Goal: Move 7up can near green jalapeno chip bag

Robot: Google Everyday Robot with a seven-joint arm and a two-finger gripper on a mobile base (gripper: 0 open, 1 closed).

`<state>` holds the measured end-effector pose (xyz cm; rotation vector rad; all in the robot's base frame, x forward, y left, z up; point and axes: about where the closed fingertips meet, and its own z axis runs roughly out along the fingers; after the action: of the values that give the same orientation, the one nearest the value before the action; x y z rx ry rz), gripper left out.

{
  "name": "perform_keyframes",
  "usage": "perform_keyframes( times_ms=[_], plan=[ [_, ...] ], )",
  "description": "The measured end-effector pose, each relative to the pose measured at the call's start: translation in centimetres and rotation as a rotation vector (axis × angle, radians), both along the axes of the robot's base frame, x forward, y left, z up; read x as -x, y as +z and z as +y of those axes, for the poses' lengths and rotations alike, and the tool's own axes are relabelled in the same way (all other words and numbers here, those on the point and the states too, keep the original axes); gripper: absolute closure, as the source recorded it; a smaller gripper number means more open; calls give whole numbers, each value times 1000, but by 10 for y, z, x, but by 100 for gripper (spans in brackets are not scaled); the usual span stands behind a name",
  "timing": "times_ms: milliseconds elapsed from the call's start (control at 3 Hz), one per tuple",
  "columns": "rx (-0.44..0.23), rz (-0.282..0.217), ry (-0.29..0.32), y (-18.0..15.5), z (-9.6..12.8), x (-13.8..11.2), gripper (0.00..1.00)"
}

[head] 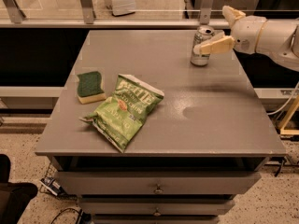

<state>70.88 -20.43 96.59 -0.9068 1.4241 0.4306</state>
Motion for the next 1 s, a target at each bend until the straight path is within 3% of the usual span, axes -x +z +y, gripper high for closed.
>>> perform_keyframes(
  times_ms=[1000],
  plan=[
    [-76, 76, 16, -33, 2, -27, 0]
  ],
)
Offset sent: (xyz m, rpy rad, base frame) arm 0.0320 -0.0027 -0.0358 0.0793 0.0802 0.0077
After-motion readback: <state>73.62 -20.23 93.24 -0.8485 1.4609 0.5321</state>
